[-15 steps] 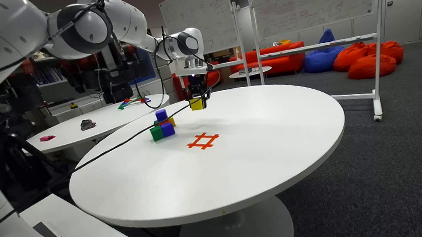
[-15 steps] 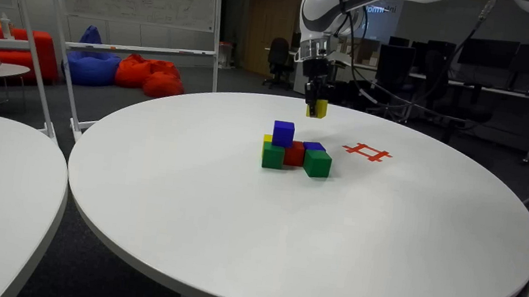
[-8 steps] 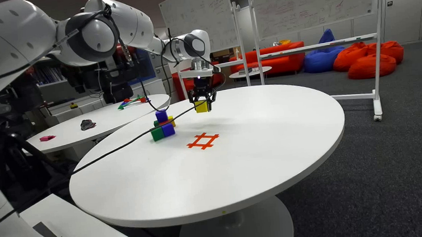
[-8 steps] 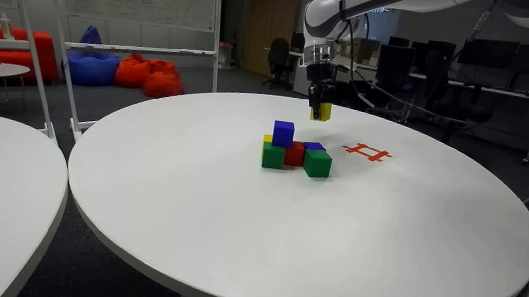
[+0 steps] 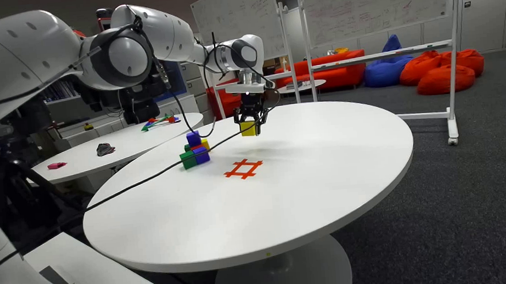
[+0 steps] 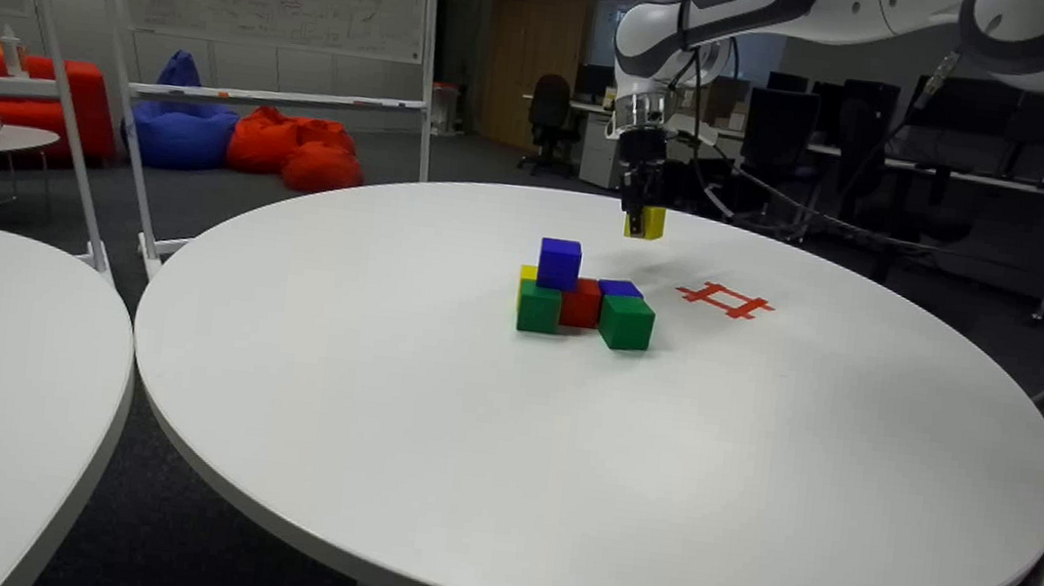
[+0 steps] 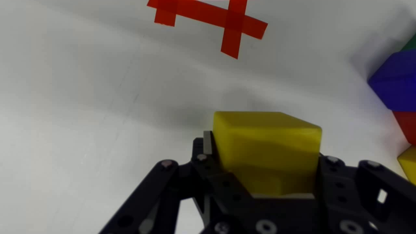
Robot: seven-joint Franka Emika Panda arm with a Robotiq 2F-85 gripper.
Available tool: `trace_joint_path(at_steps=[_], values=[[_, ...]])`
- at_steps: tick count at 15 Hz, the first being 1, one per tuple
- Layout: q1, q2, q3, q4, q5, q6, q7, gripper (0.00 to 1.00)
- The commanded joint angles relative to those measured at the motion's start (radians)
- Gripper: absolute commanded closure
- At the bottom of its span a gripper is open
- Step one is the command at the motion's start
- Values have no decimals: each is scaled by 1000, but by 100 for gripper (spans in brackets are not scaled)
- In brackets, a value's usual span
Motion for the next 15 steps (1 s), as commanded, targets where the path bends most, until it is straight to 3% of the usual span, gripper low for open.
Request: trace_joint_path(at_steps=[1, 2, 3, 7, 8, 15], values=[[-27, 51, 9, 101, 25, -68, -2, 68], [-23, 51, 7, 102, 20, -73, -5, 68], [-19, 24, 0, 40, 10, -30, 0, 43], [-18, 35, 1, 57, 10, -34, 0, 43], [-18, 35, 1, 58, 10, -34, 0, 68], [-8, -3, 2, 3, 7, -6, -2, 68]])
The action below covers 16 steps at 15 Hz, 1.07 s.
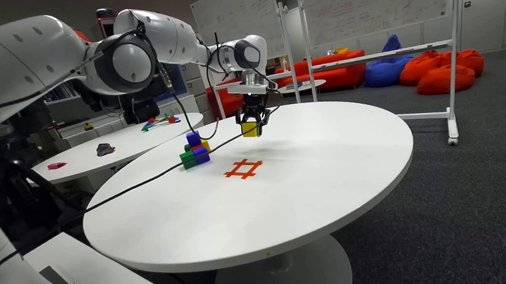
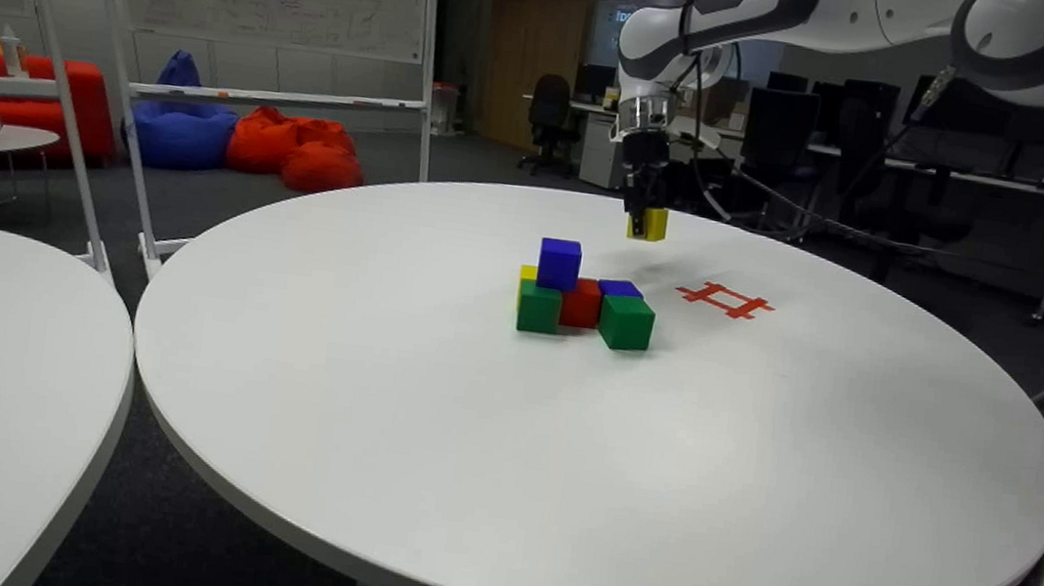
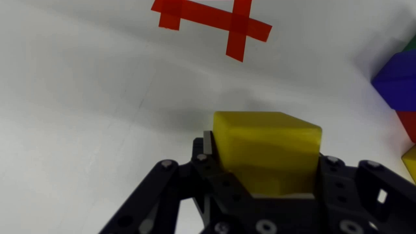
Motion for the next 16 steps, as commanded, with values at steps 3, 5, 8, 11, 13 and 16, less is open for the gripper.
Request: trace_joint_path(at_steps=[3, 5, 8, 11, 13, 16], values=[[12, -62, 2, -92, 1, 50, 10, 68], [18, -76, -1, -119, -5, 71, 4, 68], [26, -107, -3, -182, -9, 141, -1, 68], [31, -170, -5, -307, -15, 242, -5, 68], [31, -206, -4, -376, -16, 287, -9, 68], [35, -262, -5, -484, -19, 346, -9, 68]])
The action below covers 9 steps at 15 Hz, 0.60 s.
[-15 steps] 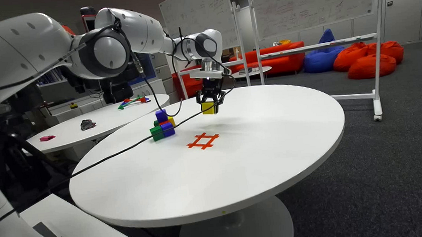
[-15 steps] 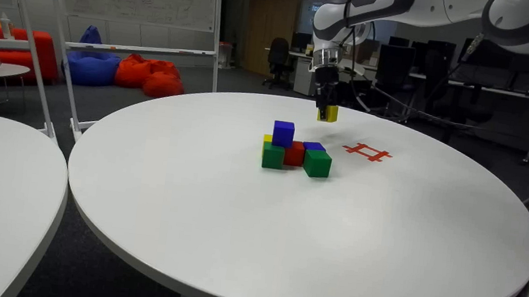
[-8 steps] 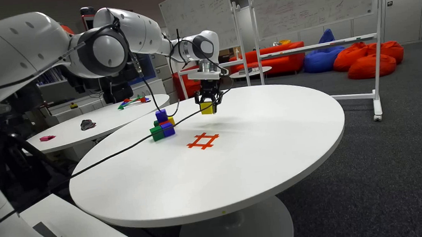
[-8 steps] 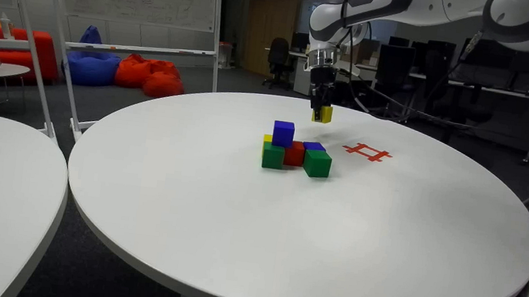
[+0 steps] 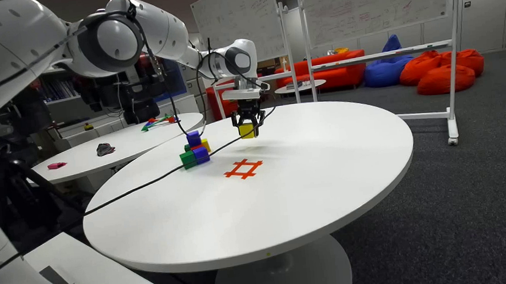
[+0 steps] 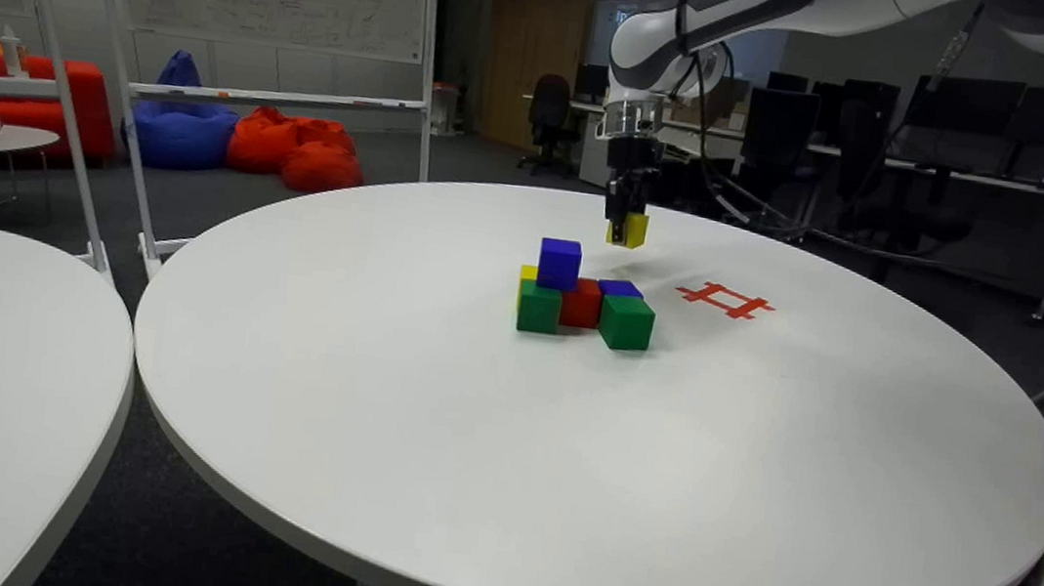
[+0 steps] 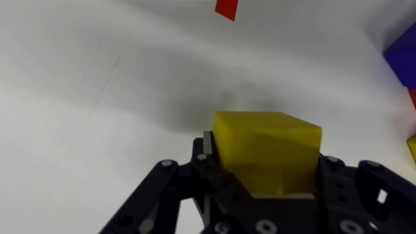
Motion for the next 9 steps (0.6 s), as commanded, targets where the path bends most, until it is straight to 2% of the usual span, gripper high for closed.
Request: trace_joint_path(at_steps=[1, 9], values=[[-1, -142, -5, -233, -13, 95, -9, 68], [0, -304, -9, -525, -15, 196, -12, 68]])
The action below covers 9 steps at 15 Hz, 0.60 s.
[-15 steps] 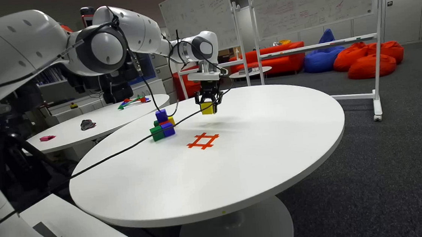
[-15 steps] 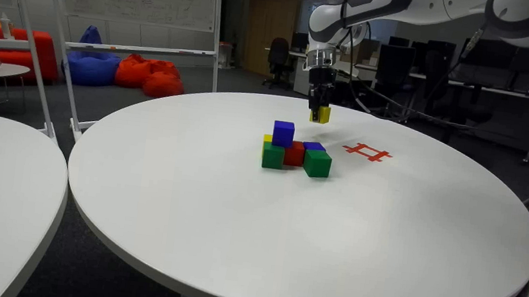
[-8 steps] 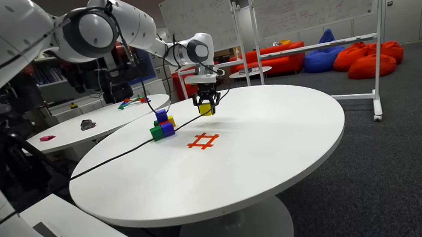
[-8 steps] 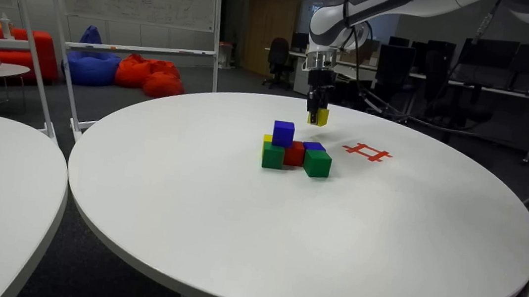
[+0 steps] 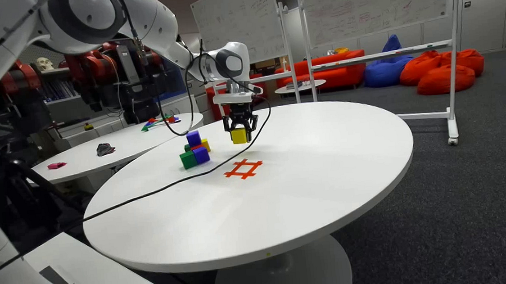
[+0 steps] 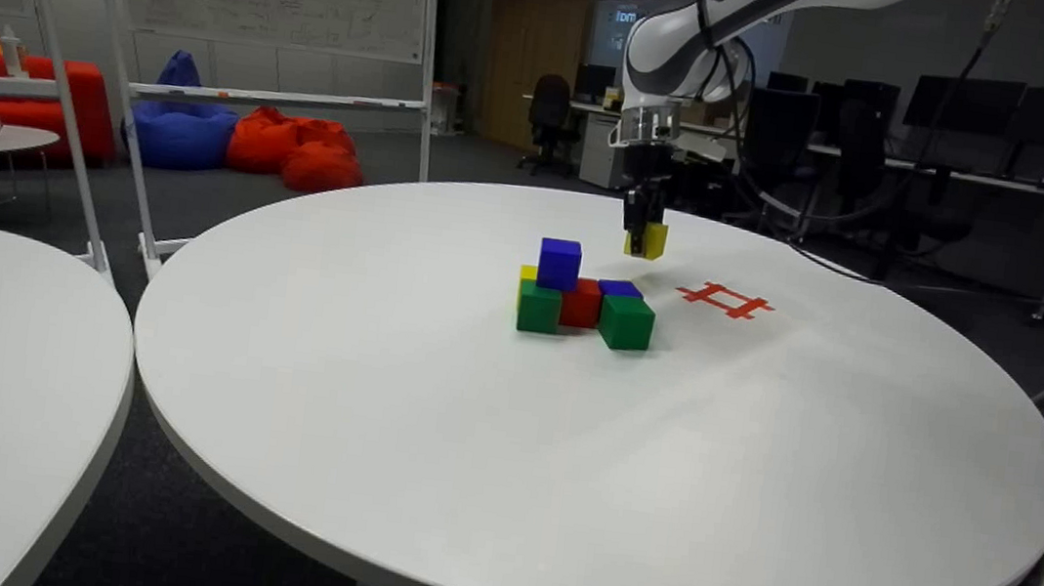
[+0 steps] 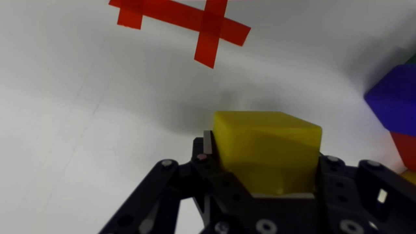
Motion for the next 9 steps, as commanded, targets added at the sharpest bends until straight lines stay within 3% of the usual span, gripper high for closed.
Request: trace_joint_path(at_steps=[1, 9], values=[[0, -146, -8, -233, -13, 83, -10, 68], [9, -273, -11, -454, -24, 152, -6, 68]])
